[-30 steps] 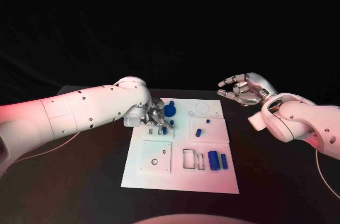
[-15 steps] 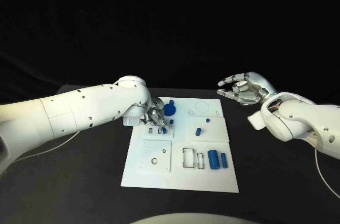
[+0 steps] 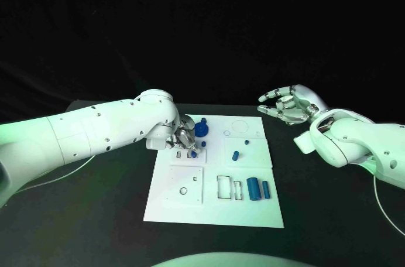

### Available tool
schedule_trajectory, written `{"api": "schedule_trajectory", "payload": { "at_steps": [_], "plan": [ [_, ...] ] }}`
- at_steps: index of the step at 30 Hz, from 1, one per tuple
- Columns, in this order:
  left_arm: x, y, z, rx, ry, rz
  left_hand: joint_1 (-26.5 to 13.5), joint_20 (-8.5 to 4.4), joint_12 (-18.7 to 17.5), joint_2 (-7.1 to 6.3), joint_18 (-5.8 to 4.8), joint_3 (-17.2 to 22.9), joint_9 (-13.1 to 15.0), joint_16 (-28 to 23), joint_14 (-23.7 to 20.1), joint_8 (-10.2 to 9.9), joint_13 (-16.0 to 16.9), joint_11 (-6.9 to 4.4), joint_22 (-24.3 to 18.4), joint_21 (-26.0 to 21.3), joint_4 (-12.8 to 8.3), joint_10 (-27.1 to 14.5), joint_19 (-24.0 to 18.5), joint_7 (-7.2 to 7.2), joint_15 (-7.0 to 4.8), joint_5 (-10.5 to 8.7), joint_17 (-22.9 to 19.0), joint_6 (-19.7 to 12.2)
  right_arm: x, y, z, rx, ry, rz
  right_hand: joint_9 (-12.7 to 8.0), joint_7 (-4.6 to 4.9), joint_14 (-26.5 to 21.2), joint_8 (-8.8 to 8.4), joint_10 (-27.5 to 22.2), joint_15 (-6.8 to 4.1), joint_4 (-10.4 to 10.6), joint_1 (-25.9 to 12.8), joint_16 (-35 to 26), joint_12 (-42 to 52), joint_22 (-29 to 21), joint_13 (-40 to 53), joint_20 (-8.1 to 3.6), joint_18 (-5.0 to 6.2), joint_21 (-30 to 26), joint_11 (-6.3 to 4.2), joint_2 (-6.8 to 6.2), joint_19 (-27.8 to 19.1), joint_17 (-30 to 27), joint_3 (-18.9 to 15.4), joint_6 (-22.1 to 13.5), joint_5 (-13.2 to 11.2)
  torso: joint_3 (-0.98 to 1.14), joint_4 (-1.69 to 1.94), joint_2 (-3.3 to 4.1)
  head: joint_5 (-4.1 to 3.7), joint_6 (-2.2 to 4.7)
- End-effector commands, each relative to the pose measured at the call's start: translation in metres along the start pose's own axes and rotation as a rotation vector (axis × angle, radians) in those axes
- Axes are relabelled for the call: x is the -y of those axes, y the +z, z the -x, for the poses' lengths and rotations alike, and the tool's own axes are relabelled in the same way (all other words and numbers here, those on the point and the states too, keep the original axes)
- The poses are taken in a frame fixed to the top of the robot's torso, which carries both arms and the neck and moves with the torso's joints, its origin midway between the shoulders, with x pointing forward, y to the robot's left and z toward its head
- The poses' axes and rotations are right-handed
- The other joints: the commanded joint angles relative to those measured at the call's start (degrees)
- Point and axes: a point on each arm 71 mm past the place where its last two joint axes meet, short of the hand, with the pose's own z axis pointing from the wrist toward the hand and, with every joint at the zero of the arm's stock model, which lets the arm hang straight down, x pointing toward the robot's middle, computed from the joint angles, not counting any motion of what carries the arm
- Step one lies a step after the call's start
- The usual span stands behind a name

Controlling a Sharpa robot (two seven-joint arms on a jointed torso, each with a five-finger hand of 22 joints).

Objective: Assemble the parts on the task board

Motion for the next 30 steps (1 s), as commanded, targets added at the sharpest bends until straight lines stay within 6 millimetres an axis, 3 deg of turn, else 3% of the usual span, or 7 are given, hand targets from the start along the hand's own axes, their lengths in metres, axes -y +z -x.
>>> {"api": "schedule_trajectory", "payload": {
  "at_steps": [1, 6, 7, 11, 21, 25, 30],
  "plan": [
    [0.003, 0.000, -0.002, -0.018, -0.023, -0.020, 2.33, -0.14, -0.19, 0.00, -0.37, 3.96, 0.80, 0.20, 4.26, 0.61, -0.28, -0.42, 0.07, 0.35, -2.81, -0.29, -0.41, -0.46, -0.44, 0.13, 9.24, -0.39, -0.001, 0.000, -0.001, -0.007, -0.005, 0.009, -0.06, -0.03, 3.29, 0.28, -0.20, -0.49, 0.01, -0.05, -0.35, -0.17, 8.90, -0.02, -0.31, 1.11, -0.24, -0.18, -0.03, 0.30, 4.34, 0.29, -0.34, 0.30, 0.01, 0.04, -0.02, -0.06, -0.10],
    [0.004, 0.000, -0.003, -0.035, -0.055, -0.039, 4.67, -0.15, -1.74, -0.83, -0.41, 9.36, 2.31, 0.21, 4.26, 1.74, -1.62, -0.20, 0.20, 0.48, -8.13, -0.86, -0.42, -0.07, -0.28, 2.06, 9.26, -1.40, 0.000, 0.000, -0.002, -0.007, -0.005, 0.010, -0.07, -0.03, 3.29, 0.30, -0.24, -0.50, 0.03, -0.06, -0.36, -0.23, 8.82, -0.09, -0.31, 1.14, -0.36, -0.19, -0.02, 0.23, 4.33, 0.31, -0.34, 0.39, 0.02, 0.08, -0.06, -0.06, -0.16],
    [0.004, 0.000, -0.003, -0.039, -0.064, -0.043, 4.08, -0.05, -1.99, -1.33, -0.42, 10.53, 2.96, 0.27, 4.29, 2.25, -1.83, -0.02, 0.36, 0.61, -9.19, -0.75, -0.39, 0.18, -0.10, 5.18, 9.34, -1.59, 0.000, 0.000, -0.002, -0.007, -0.005, 0.010, -0.07, -0.03, 3.29, 0.30, -0.24, -0.50, 0.03, -0.06, -0.36, -0.23, 8.82, -0.09, -0.31, 1.14, -0.36, -0.19, -0.02, 0.23, 4.33, 0.31, -0.34, 0.39, 0.02, 0.09, -0.08, -0.03, -0.15],
    [0.003, 0.000, -0.003, -0.045, -0.088, -0.052, 3.55, 0.06, -2.35, -1.59, -0.46, 11.53, 3.58, 0.40, 4.35, 2.60, -2.16, 0.07, 0.68, 0.85, -10.51, -0.72, -0.30, 0.31, -0.04, 7.56, 9.54, -1.78, 0.000, 0.000, -0.002, -0.008, -0.004, 0.009, -0.08, -0.04, 3.29, 0.34, -0.18, -0.50, 0.06, -0.10, -0.36, -0.16, 8.79, -0.03, -0.32, 1.15, -0.40, -0.19, -0.03, 0.21, 4.35, 0.33, -0.35, 0.53, 0.01, 0.09, -0.08, 0.05, -0.15],
    [-0.004, -0.003, -0.001, -0.003, -0.166, -0.064, 2.95, 0.04, -2.24, -2.01, -0.48, 12.44, 4.29, 0.60, 4.43, 2.99, -2.06, -0.01, 1.09, 1.23, -12.19, -0.21, -0.20, 0.27, -0.10, 10.78, 9.81, -1.23, 0.002, -0.001, -0.002, -0.006, -0.001, 0.007, -0.09, -0.04, 3.29, 0.40, -0.17, -0.51, 0.12, -0.22, -0.37, -0.17, 8.74, -0.05, -0.33, 1.16, -0.49, -0.19, -0.05, 0.17, 4.35, 0.33, -0.37, 0.70, 0.02, 0.19, -0.07, 0.24, -0.06],
    [-0.011, -0.008, 0.000, 0.058, -0.226, -0.070, 2.23, -0.27, -1.36, -3.46, -0.80, 12.86, 4.81, 1.03, 4.64, 3.37, -1.27, -0.42, 3.10, 2.45, -13.42, 1.12, 0.98, -0.13, -0.46, 16.57, 10.43, 0.14, 0.002, -0.002, -0.001, -0.002, -0.002, 0.006, -0.12, -0.03, 3.29, 0.48, -0.21, -0.51, 0.22, -0.45, -0.40, -0.23, 8.67, -0.13, -0.34, 1.19, -0.60, -0.20, -0.04, 0.12, 4.33, 0.32, -0.39, 0.85, 0.05, 0.28, -0.04, 0.29, -0.02],
    [-0.020, -0.013, -0.003, 0.124, -0.278, -0.072, 1.76, -0.58, -0.18, -4.50, -1.21, 12.93, 5.02, 1.32, 4.77, 3.44, -0.09, -0.82, 5.35, 3.68, -14.01, 2.49, 2.31, -0.55, -0.82, 20.08, 10.85, 1.30, 0.003, -0.003, 0.001, 0.005, -0.003, 0.004, -0.13, -0.04, 3.28, 0.52, -0.18, -0.51, 0.28, -0.61, -0.43, -0.21, 8.65, -0.12, -0.35, 1.19, -0.63, -0.19, -0.05, 0.10, 4.28, 0.30, -0.41, 0.92, 0.04, 0.33, -0.04, 0.29, -0.21]
  ]
}}
